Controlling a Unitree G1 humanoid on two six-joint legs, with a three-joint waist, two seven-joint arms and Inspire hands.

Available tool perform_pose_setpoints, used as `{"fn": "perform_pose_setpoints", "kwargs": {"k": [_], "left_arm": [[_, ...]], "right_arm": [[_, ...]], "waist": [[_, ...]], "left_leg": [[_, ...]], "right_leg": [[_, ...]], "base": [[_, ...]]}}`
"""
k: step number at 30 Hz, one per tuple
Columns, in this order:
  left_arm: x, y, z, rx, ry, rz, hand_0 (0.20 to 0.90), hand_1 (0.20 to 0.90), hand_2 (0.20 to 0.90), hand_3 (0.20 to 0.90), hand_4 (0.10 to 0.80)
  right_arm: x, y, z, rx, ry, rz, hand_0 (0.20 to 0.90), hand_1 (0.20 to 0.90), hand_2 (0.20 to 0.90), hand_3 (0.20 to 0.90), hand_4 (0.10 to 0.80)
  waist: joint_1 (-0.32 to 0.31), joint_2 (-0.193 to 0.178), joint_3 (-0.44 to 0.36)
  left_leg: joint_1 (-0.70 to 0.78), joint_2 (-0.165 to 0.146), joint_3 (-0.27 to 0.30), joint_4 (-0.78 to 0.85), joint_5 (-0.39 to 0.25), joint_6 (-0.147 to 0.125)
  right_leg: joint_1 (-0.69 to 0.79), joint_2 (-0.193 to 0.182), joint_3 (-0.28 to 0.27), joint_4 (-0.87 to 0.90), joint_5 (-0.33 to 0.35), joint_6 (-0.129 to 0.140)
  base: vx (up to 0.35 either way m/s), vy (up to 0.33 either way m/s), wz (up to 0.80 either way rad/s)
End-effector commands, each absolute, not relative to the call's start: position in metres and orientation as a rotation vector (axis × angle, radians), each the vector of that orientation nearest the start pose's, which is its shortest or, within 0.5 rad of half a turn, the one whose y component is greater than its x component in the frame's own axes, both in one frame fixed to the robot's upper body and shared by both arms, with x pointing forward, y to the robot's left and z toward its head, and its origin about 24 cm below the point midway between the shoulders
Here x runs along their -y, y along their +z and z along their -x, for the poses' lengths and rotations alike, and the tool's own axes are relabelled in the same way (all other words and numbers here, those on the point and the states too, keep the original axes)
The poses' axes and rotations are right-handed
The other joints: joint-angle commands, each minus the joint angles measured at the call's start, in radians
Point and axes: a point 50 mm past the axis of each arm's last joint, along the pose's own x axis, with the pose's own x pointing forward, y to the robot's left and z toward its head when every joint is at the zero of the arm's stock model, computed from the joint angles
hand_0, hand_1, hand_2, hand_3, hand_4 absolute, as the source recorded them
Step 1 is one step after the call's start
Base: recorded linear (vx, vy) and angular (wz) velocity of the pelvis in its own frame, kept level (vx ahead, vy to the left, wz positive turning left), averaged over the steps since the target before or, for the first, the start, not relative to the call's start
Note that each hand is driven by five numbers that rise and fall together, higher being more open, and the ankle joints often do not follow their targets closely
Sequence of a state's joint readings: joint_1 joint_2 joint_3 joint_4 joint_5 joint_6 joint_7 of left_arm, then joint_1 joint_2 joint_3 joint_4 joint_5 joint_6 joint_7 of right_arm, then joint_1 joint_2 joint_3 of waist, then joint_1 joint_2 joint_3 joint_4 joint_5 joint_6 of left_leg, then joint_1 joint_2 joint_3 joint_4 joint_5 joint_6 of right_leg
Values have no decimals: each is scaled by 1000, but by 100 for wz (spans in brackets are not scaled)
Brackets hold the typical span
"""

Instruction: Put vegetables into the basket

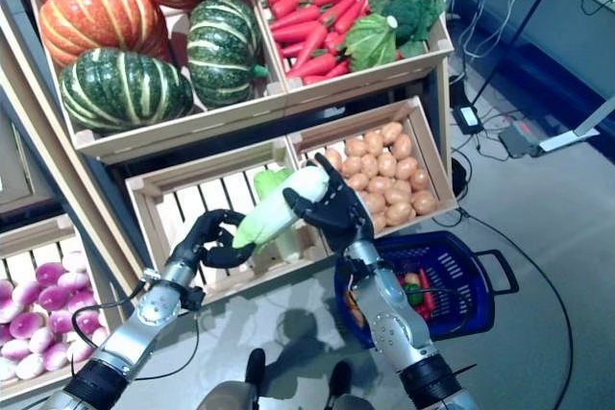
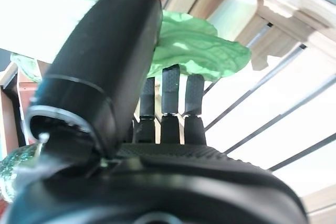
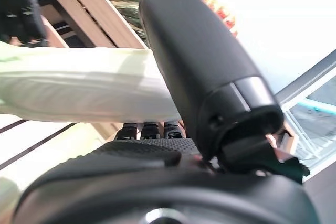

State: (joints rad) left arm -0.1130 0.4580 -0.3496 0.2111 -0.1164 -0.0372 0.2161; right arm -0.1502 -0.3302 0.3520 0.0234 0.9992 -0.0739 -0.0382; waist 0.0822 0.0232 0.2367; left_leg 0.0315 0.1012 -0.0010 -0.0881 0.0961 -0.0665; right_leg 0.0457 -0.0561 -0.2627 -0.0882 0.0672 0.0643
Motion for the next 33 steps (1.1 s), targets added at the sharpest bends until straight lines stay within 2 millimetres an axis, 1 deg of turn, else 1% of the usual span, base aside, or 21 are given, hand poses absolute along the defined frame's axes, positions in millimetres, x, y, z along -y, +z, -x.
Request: {"fn": "perform_pose_setpoints", "kwargs": {"k": [1, 8, 13, 14, 15, 16, 19, 33], "left_arm": [[-161, 65, -278, 145, -121, -275, 300, 300, 300, 300, 400], [-156, 62, -276, 113, -135, -186, 300, 300, 300, 300, 400], [-151, 61, -275, 106, -152, -175, 300, 300, 300, 300, 400], [-151, 60, -275, 101, -159, -170, 300, 300, 300, 300, 400], [-150, 60, -275, 98, -165, -169, 300, 300, 300, 300, 400], [-150, 60, -275, 98, -165, -169, 300, 300, 300, 300, 400], [-147, 58, -274, 90, -195, -168, 300, 300, 300, 300, 400], [-141, 56, -273, 58, -295, -213, 300, 300, 300, 300, 400]], "right_arm": [[106, 88, -270, 76, 466, -818, 900, 900, 900, 900, 800], [89, 78, -266, 0, 555, -934, 900, 900, 900, 900, 800], [83, 75, -264, -12, 575, -954, 900, 900, 900, 900, 800], [82, 76, -264, -9, 577, -951, 545, 545, 545, 545, 563], [82, 76, -265, -2, 579, -950, 465, 465, 465, 465, 510], [82, 76, -265, -2, 579, -950, 300, 300, 300, 300, 400], [82, 79, -266, 18, 588, -962, 300, 300, 300, 300, 400], [86, 74, -266, -3, 565, -960, 300, 300, 300, 300, 400]], "waist": [[2, -47, -95], [7, -49, -102], [11, -50, -106], [11, -49, -107], [11, -48, -107], [11, -48, -107], [10, -48, -110], [0, -39, -116]], "left_leg": [[21, -27, -1, 1, -76, -18], [24, -27, -4, 1, -79, -17], [23, -27, -7, 1, -78, -18], [23, -27, -7, 1, -78, -17], [23, -26, -6, 1, -78, -17], [23, -26, -6, 1, -78, -17], [25, -25, -6, 1, -79, -17], [25, -24, -3, 1, -80, -16]], "right_leg": [[59, -87, 3, 1, -21, 54], [60, -88, 2, 1, -20, 55], [60, -88, 1, 1, -20, 55], [59, -88, 1, 1, -20, 55], [59, -89, 1, 1, -19, 56], [59, -89, 1, 1, -19, 56], [59, -88, 2, 1, -20, 56], [56, -87, 11, 1, -21, 58]], "base": [[0, 0, 0], [0, 0, 0], [0, 0, 0], [0, 0, 0], [0, 0, 0], [0, 0, 0], [0, 0, 0], [0, 0, 0]]}}
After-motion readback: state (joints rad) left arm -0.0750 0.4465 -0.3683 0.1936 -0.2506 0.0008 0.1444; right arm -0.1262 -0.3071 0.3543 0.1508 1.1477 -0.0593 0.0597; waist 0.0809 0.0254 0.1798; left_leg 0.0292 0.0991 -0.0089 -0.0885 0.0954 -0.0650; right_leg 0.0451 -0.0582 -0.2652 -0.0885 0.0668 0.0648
